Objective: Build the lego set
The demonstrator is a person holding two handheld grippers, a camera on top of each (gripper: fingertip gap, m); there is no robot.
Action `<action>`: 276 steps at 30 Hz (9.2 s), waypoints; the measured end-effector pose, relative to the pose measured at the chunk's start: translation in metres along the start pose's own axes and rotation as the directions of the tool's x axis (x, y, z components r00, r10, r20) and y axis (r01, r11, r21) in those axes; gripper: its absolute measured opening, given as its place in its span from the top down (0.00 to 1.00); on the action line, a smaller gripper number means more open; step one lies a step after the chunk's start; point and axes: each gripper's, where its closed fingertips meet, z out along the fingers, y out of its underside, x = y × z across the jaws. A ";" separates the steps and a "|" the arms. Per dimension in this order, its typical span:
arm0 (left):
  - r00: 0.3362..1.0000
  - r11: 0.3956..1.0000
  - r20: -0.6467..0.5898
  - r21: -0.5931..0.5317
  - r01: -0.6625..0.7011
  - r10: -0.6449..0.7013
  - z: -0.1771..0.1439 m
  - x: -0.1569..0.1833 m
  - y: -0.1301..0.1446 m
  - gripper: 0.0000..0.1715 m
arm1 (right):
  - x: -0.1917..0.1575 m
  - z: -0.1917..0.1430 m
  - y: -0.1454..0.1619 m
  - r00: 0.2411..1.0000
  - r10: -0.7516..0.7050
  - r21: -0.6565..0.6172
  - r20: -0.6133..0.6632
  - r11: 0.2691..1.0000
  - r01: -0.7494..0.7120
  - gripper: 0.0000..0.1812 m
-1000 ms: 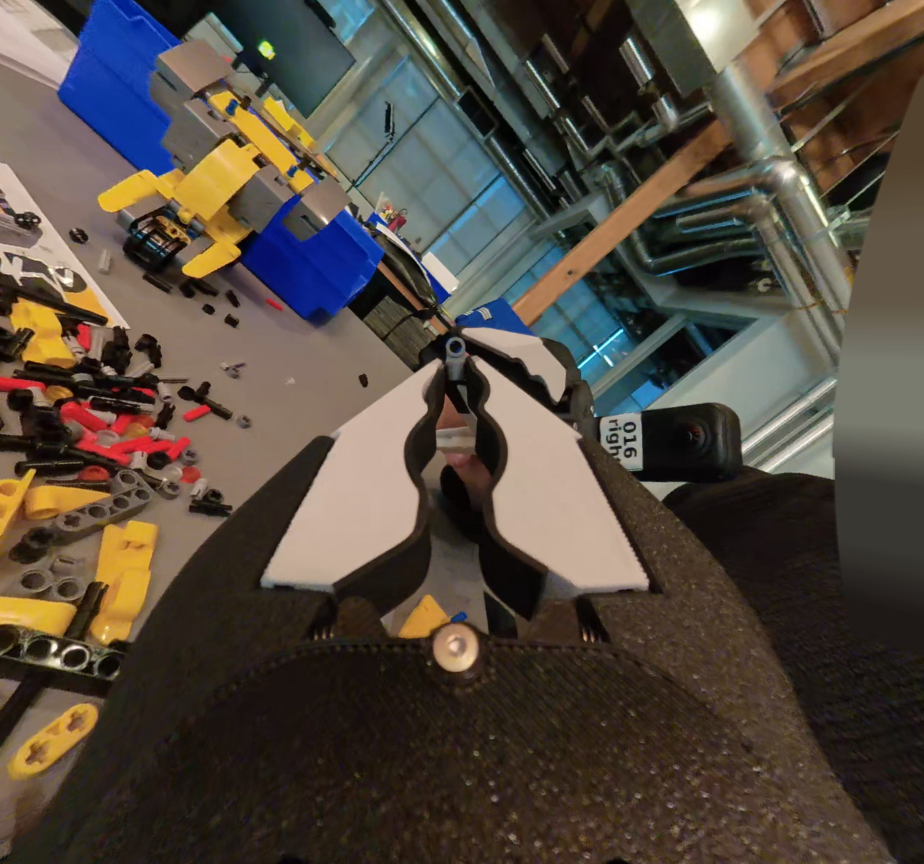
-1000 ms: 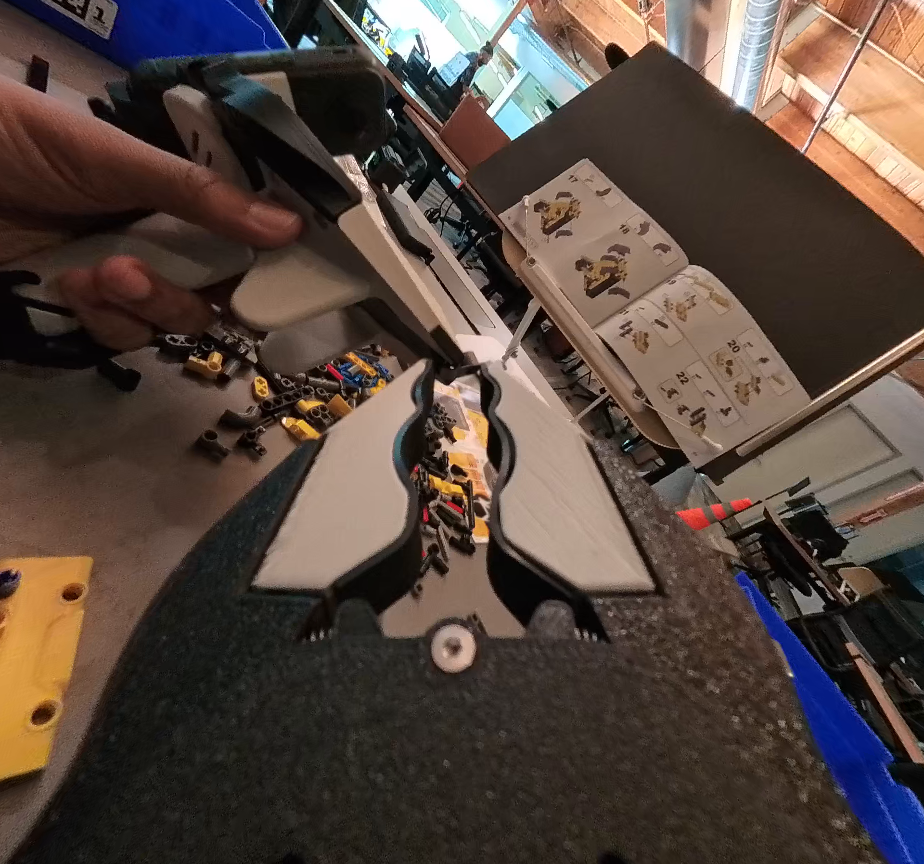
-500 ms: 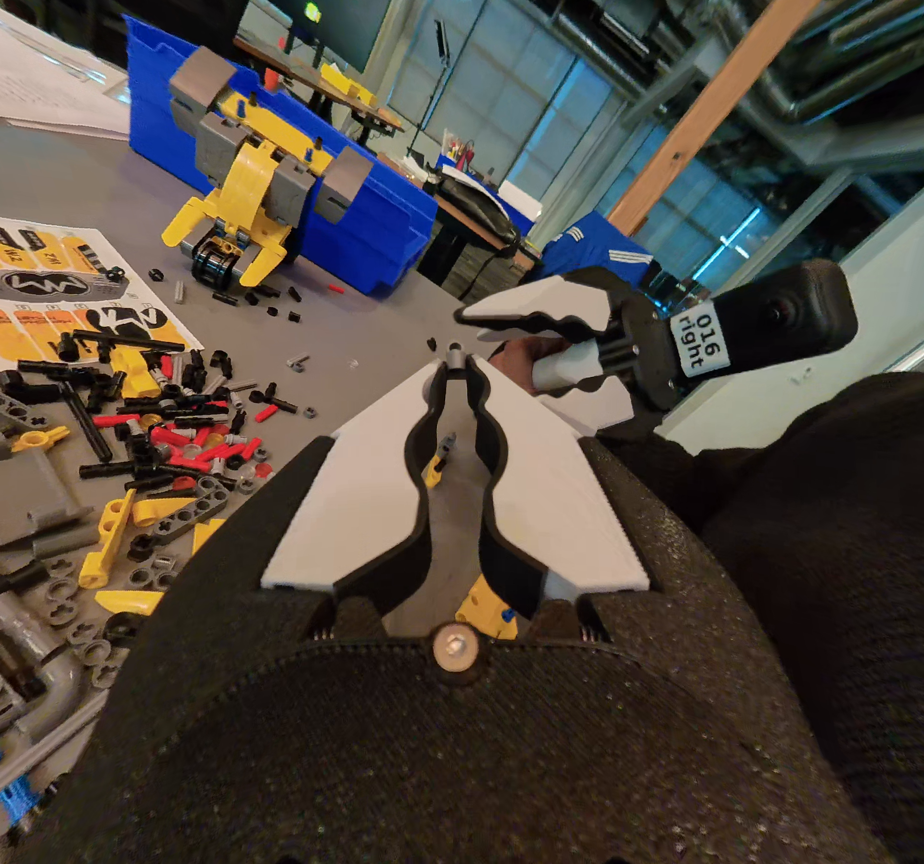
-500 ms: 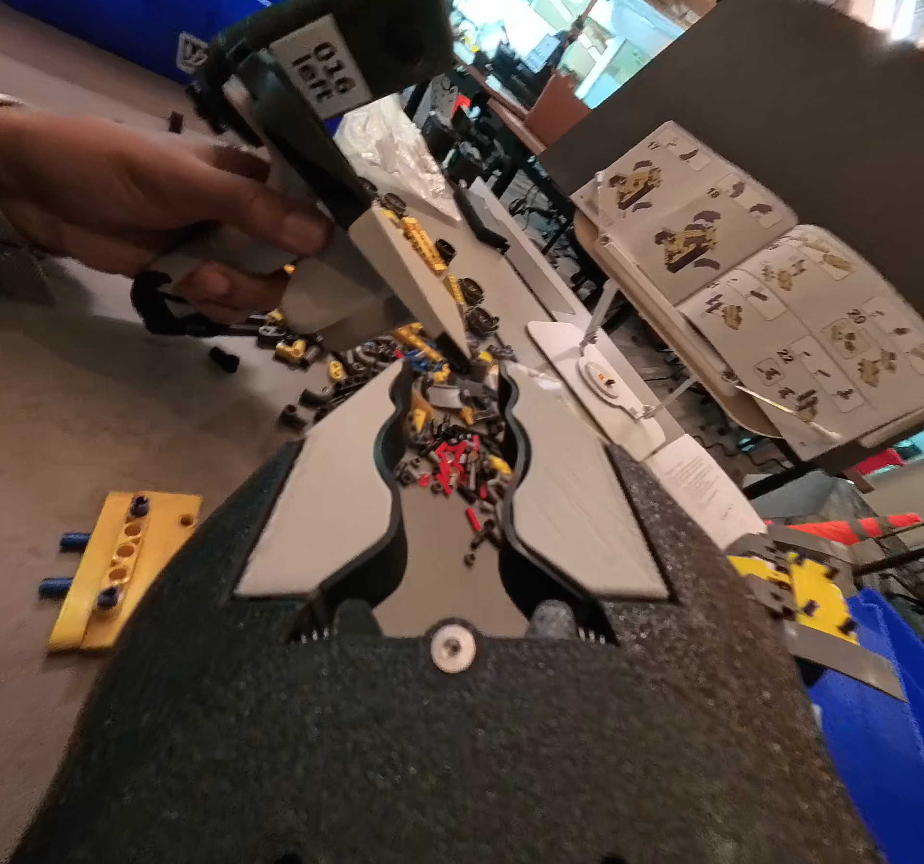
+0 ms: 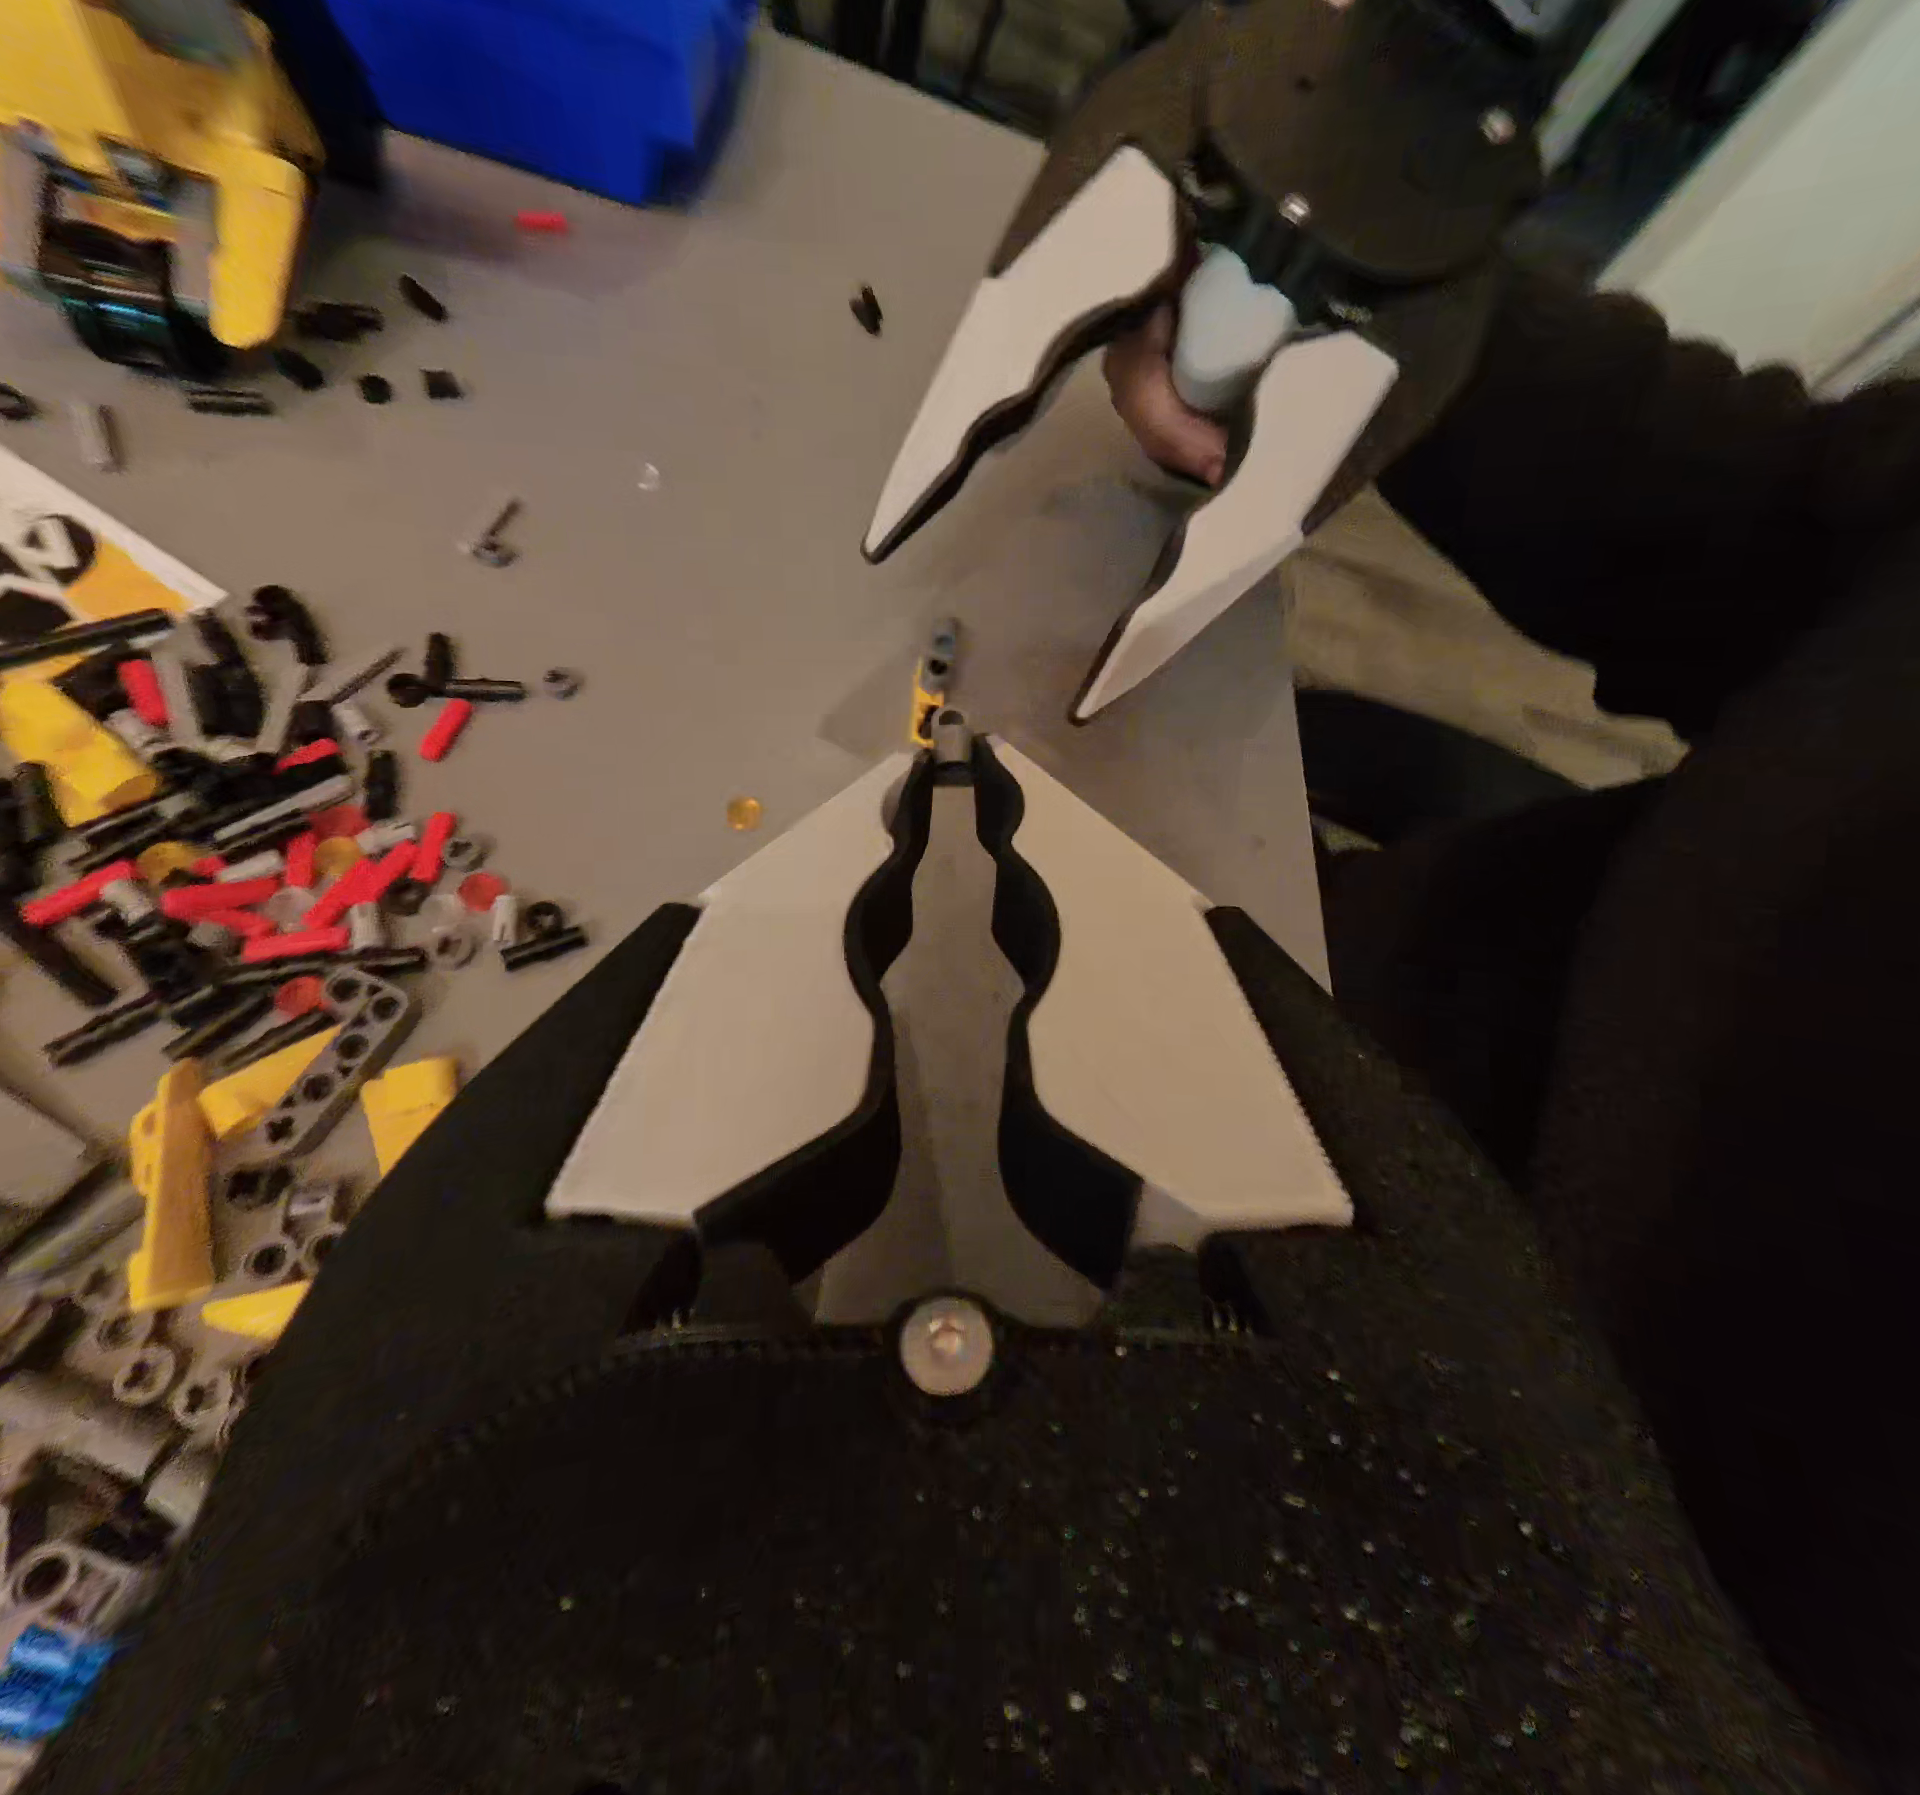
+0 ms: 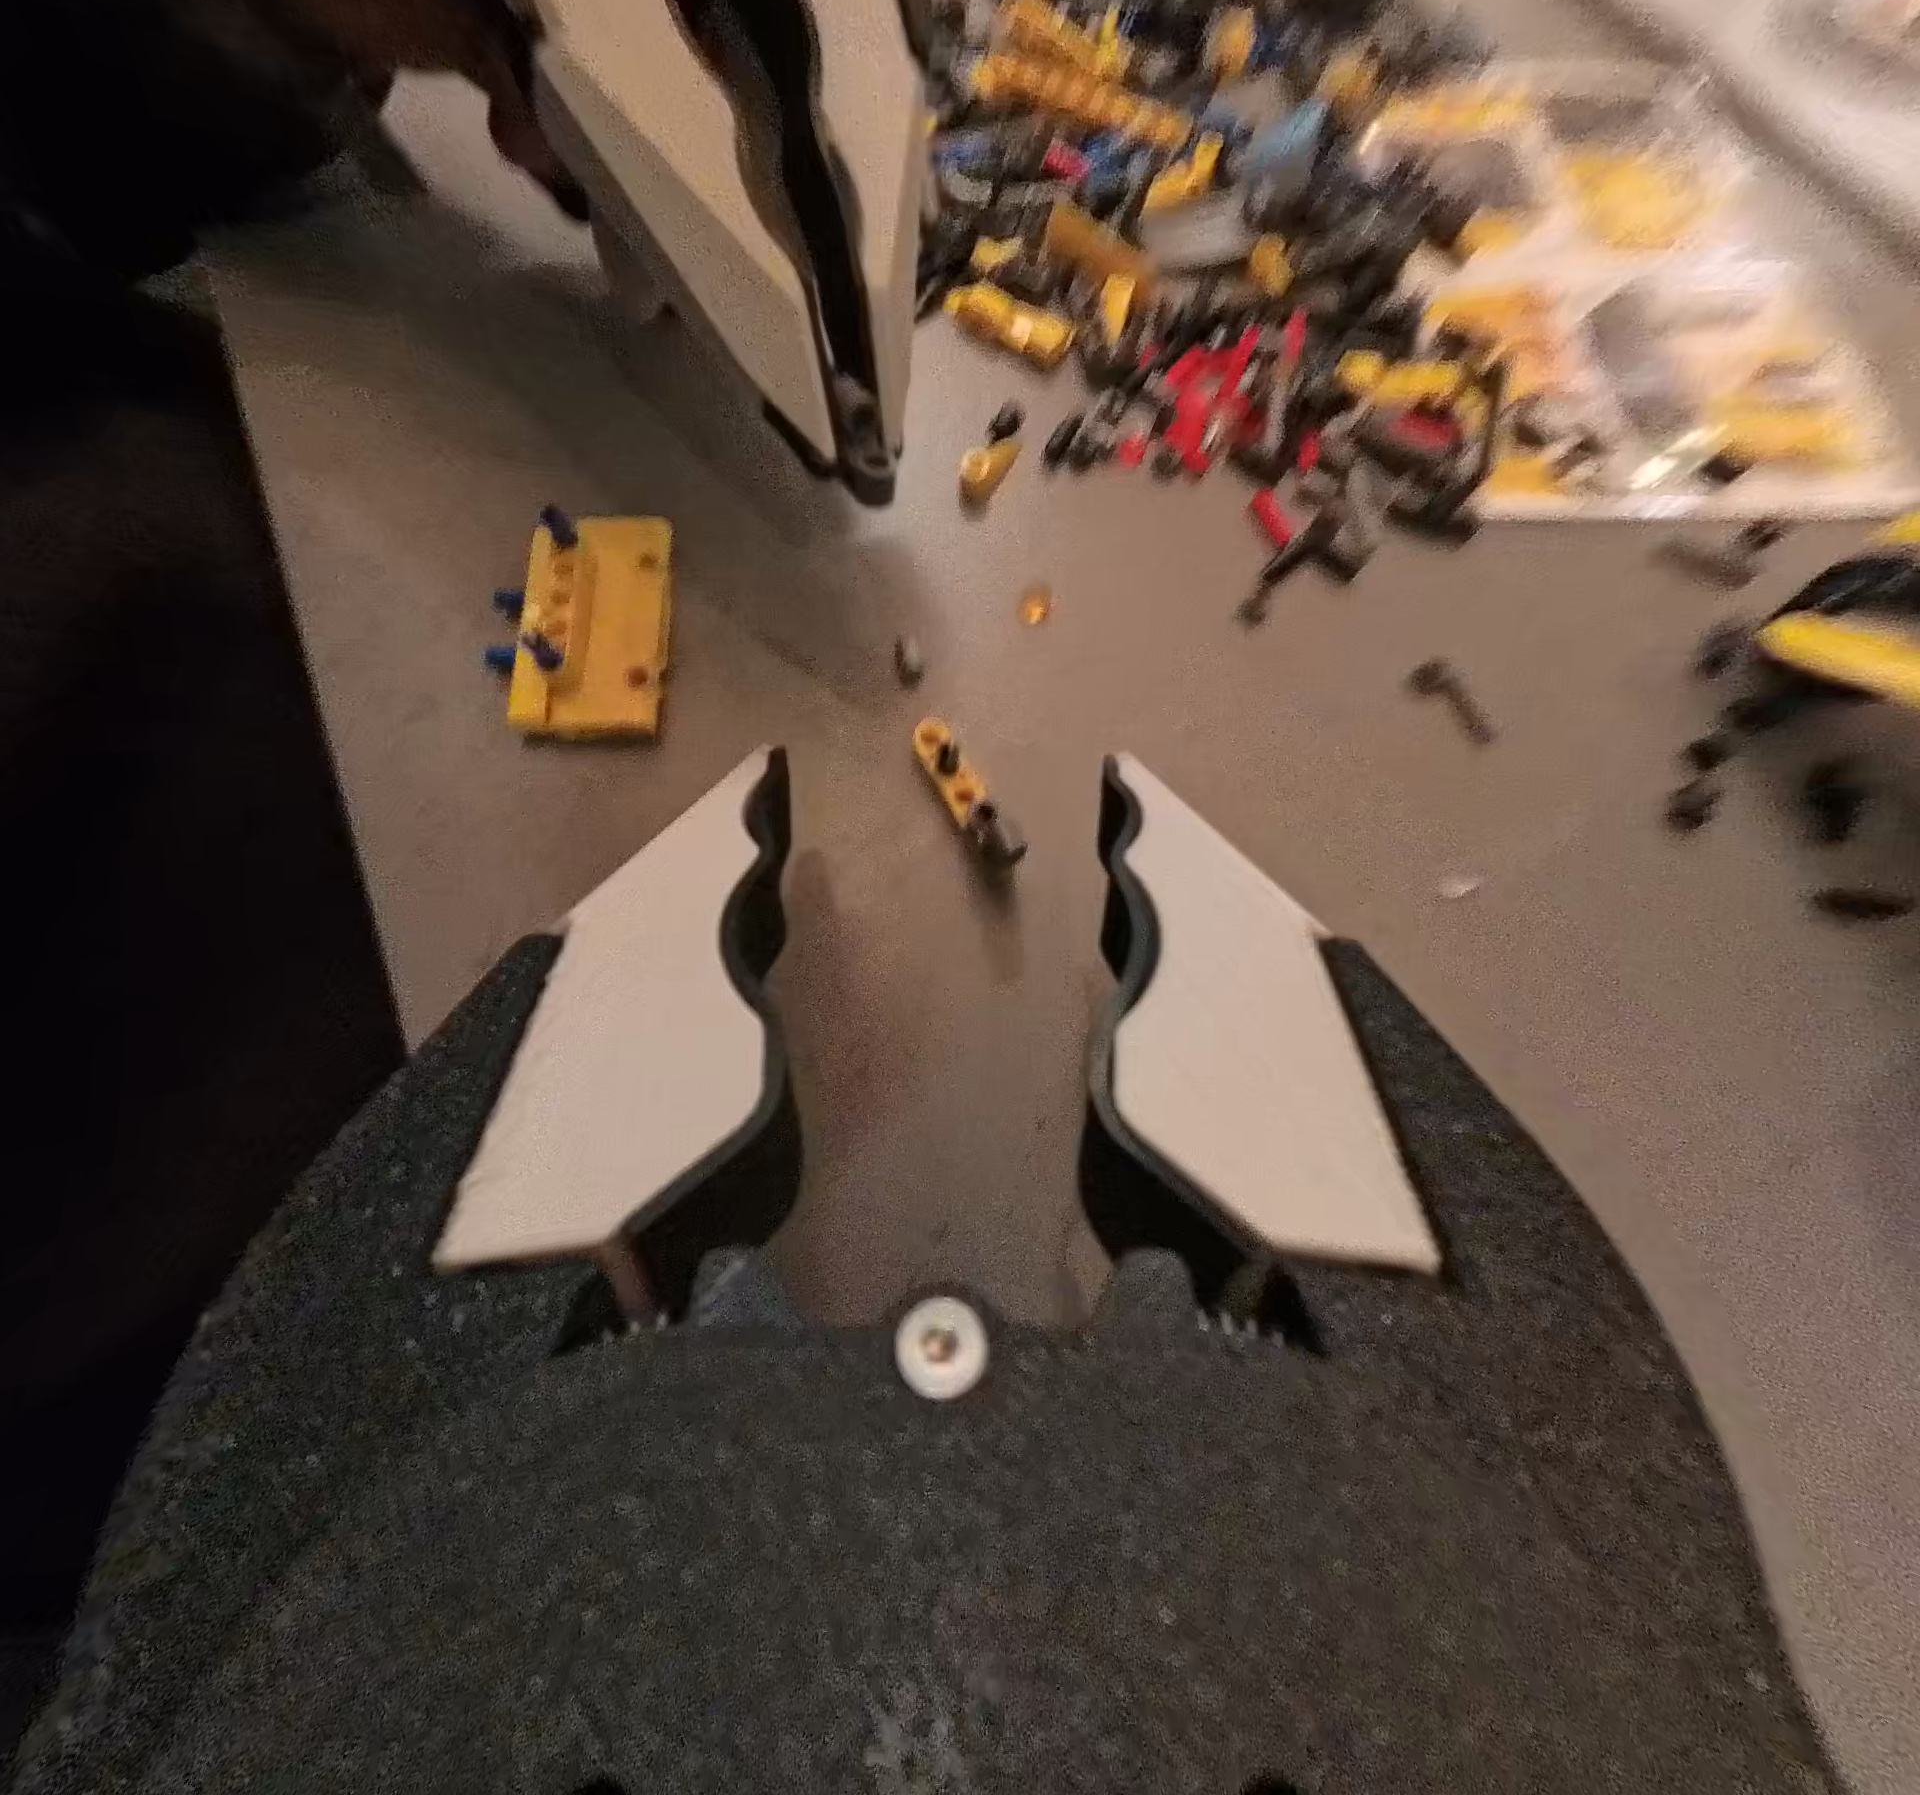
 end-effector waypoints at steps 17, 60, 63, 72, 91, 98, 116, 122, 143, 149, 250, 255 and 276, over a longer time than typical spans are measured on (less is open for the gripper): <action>0.996 0.985 -0.068 -0.159 -0.061 0.050 0.039 -0.004 0.011 0.96 | 0.003 0.024 0.025 0.951 -0.148 -0.078 0.272 0.981 0.175 0.91; 0.983 0.849 -0.129 -0.499 -0.176 0.128 0.048 -0.007 0.031 0.96 | -0.006 0.027 0.023 0.920 -0.185 -0.064 0.347 0.973 0.220 0.96; 0.982 0.834 -0.123 -0.519 -0.186 0.143 0.048 -0.007 0.032 0.96 | -0.006 0.027 0.023 0.920 -0.188 -0.065 0.343 0.973 0.223 0.96; 0.976 0.830 -0.101 -0.513 -0.217 0.193 0.047 -0.004 0.038 0.71 | -0.006 0.026 0.024 0.943 -0.174 -0.067 0.284 0.977 0.201 0.80; 0.981 0.894 -0.027 -0.408 -0.187 0.192 0.054 -0.007 0.036 0.96 | -0.007 0.023 0.008 0.956 -0.149 -0.009 0.253 0.988 0.157 1.00; 0.979 0.896 -0.004 -0.403 -0.187 0.203 0.055 -0.007 0.036 0.97 | -0.007 0.024 0.009 0.950 -0.232 -0.064 0.208 0.966 0.250 1.00; 0.893 0.936 -0.283 -0.082 0.342 -0.351 0.003 -0.015 -0.025 0.97 | 0.027 -0.029 -0.067 0.944 -0.239 0.372 -0.226 0.875 0.311 0.84; 0.761 0.858 -0.462 0.004 0.514 -0.455 -0.038 -0.027 -0.046 0.97 | 0.043 -0.005 -0.120 0.951 -0.286 0.523 -0.115 0.797 0.303 0.81; 0.933 0.948 -0.242 0.111 0.298 -0.265 -0.052 -0.044 -0.033 0.97 | 0.036 0.035 -0.117 0.906 0.031 0.397 0.421 0.892 -0.216 0.95; 0.921 0.940 -0.271 0.121 0.320 -0.279 -0.050 -0.043 -0.033 0.97 | 0.035 0.034 -0.117 0.815 0.169 0.313 0.554 0.865 -0.392 0.96; 0.903 0.909 -0.188 0.089 0.407 -0.386 -0.042 -0.054 -0.023 0.97 | 0.025 0.053 -0.103 0.625 -0.676 0.119 -0.390 0.636 0.763 0.82; 0.904 0.904 -0.168 0.111 0.413 -0.393 -0.046 -0.063 -0.022 0.97 | 0.044 0.031 -0.115 0.869 -0.413 0.345 -0.273 0.801 0.489 0.80; 0.991 0.982 -0.120 0.184 -0.039 0.061 -0.048 -0.020 -0.045 0.97 | 0.018 0.001 -0.115 0.836 -0.056 0.469 0.546 0.848 -0.249 0.97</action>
